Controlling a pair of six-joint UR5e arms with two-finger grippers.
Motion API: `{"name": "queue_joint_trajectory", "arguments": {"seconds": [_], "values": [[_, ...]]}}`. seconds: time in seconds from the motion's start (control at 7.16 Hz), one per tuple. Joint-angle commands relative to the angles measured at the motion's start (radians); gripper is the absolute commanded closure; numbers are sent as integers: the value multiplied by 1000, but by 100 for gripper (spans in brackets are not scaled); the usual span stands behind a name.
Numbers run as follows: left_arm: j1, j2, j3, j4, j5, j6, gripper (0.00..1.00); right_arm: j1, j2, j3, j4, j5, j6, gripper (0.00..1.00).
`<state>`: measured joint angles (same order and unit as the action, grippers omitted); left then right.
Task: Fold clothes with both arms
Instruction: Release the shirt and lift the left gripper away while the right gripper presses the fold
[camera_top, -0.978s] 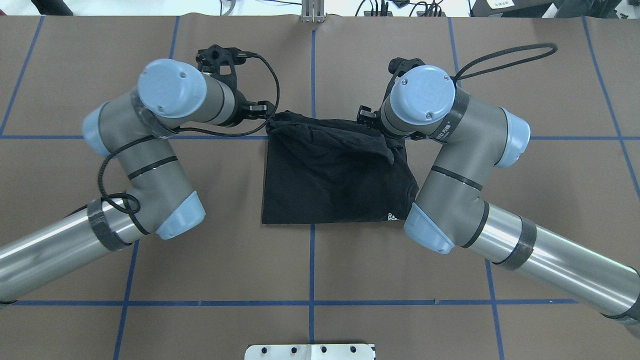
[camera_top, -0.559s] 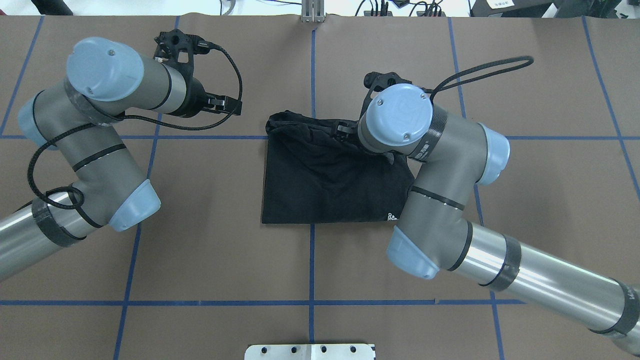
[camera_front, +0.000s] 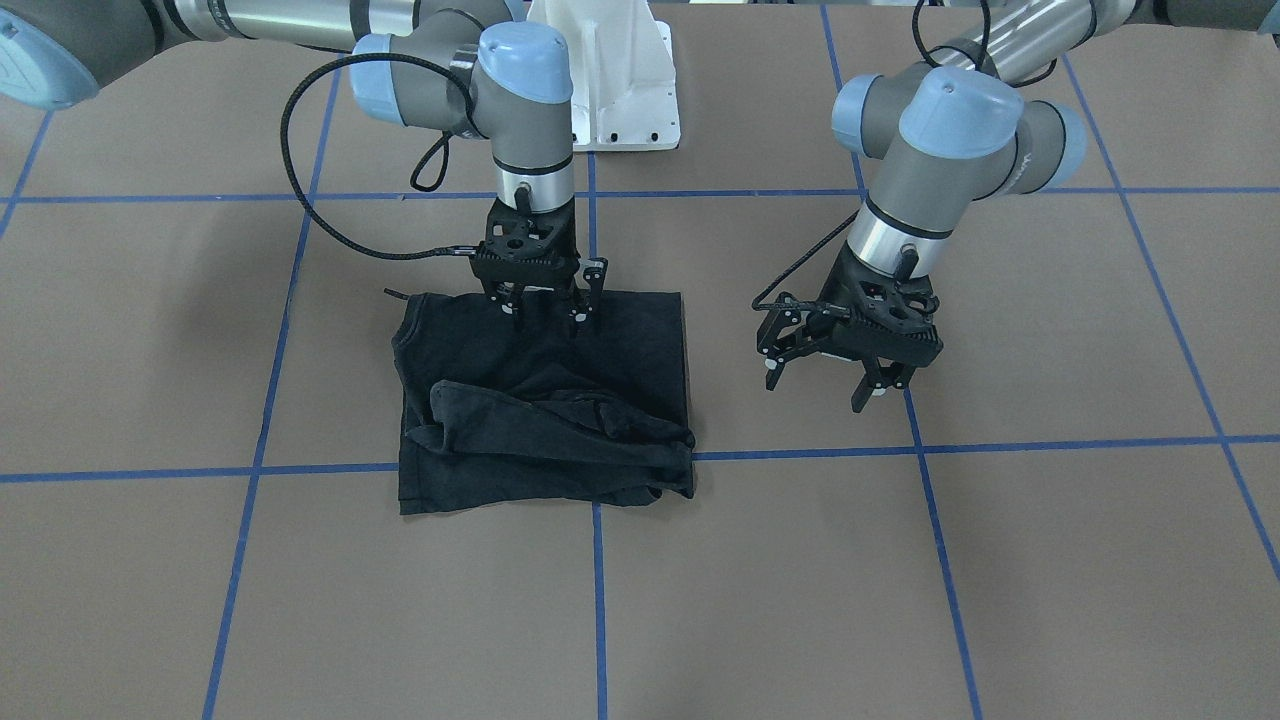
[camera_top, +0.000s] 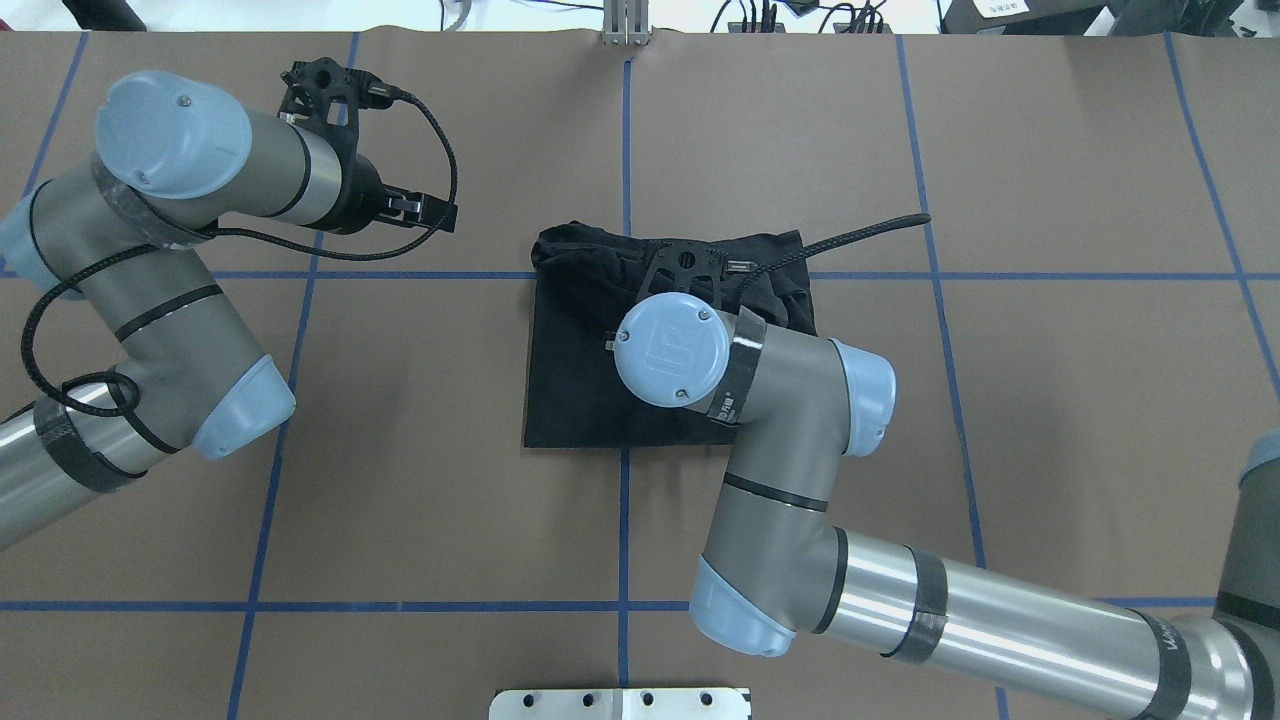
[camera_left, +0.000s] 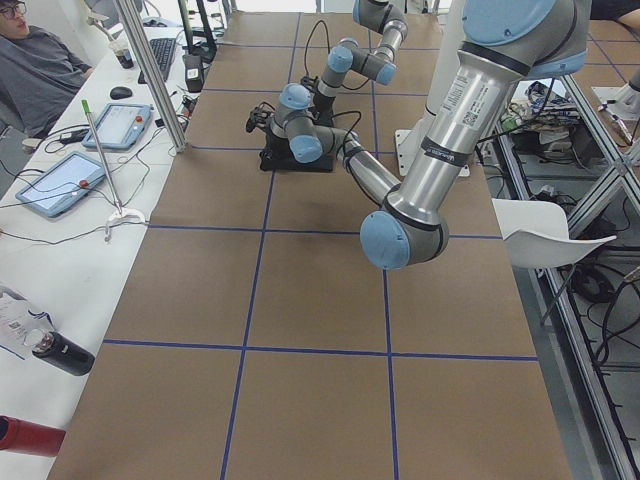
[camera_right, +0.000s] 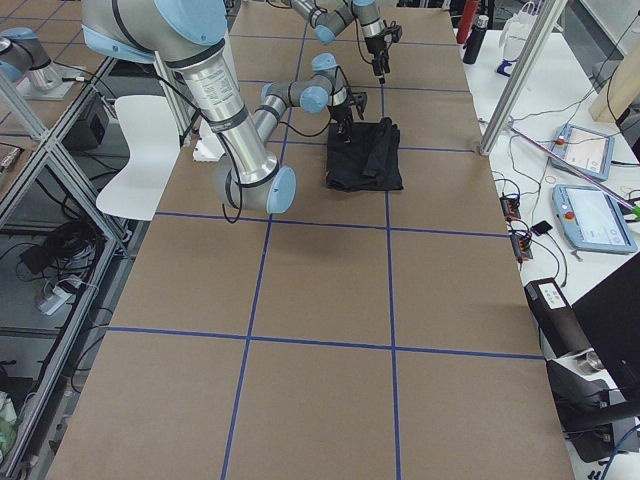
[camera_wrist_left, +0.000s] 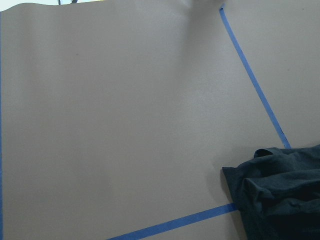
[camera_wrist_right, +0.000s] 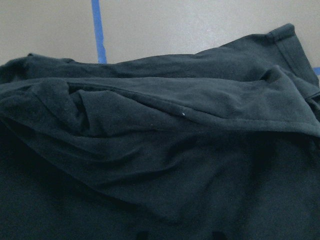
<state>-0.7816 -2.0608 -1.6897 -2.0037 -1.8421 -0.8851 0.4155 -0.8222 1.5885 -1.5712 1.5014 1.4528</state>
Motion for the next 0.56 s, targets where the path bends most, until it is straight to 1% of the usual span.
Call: {"name": "queue_joint_trajectory", "arguments": {"seconds": [0.0,0.14,0.42], "values": [[-2,1,-2,0,0,0,0,18,55,-100,6,-26,-18,100],[-5,1,-2,0,0,-3,0,50,98,-180,54,-27,-29,100],[-13,1,-10,8,0,-6,0,138,199,-434,234,-27,-43,100]]}}
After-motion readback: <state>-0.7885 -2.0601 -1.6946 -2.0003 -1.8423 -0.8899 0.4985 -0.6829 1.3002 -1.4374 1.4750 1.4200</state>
